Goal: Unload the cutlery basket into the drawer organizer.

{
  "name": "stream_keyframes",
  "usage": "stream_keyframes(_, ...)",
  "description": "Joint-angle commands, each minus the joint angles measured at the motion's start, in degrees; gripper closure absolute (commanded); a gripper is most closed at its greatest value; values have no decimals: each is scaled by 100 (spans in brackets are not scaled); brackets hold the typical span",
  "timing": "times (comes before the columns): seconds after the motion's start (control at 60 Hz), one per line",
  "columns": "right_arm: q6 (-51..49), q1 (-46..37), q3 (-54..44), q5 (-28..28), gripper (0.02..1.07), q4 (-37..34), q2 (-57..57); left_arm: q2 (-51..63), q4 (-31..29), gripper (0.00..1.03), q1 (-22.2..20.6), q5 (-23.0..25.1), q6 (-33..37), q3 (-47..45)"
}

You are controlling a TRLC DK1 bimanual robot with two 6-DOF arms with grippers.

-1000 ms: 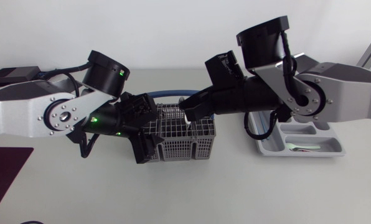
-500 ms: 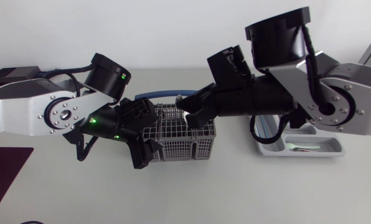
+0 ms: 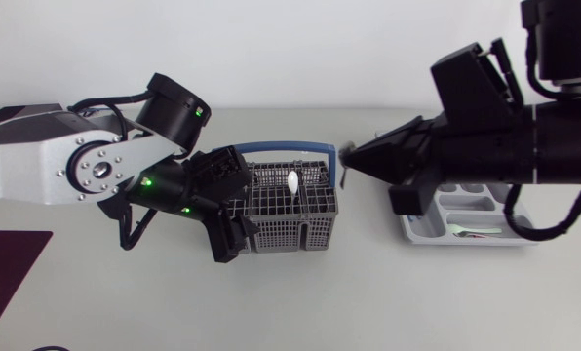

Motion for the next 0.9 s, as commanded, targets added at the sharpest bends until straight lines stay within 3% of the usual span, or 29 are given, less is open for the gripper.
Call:
stream_keyframes(0.0,-429,-345,-185,5,101,-400,-158,105,-76,8,-45,16,-220,239)
stream_keyframes(0.183,-1528,-1453,-449,-12,101,-1191,-281,220,-217,8,-45,16,-343,389)
stream_keyframes(0.417,-3092,-3088,-879,-74,101,-1376,9,202,-393,8,-106,16,-440,433)
stream_keyframes(0.667,-4331,-4397,-1187,-47,101,-822,800,149,-428,8,-141,7,-466,406)
stream_keyframes(0.883,-4736,-4828,-1249,190,101,-171,1556,141,-428,8,-177,16,-475,389)
